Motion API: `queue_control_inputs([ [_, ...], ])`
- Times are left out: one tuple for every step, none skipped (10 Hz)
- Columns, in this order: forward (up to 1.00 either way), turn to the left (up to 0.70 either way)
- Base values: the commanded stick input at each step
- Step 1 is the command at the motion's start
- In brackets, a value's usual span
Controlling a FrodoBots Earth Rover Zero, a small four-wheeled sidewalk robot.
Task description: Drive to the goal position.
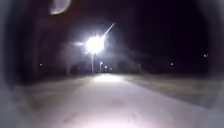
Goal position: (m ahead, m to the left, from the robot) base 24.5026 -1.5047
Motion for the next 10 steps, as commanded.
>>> queue_control_inputs([
  [0.7,0.0],
  [0.7,0.01],
  [0.7,0.04],
  [0.7,0.13],
  [0.7,0.07],
  [0.7,0.0],
  [0.7,0.0],
  [0.7,0.0],
  [0.7,0.0],
  [0.7,0.0],
])
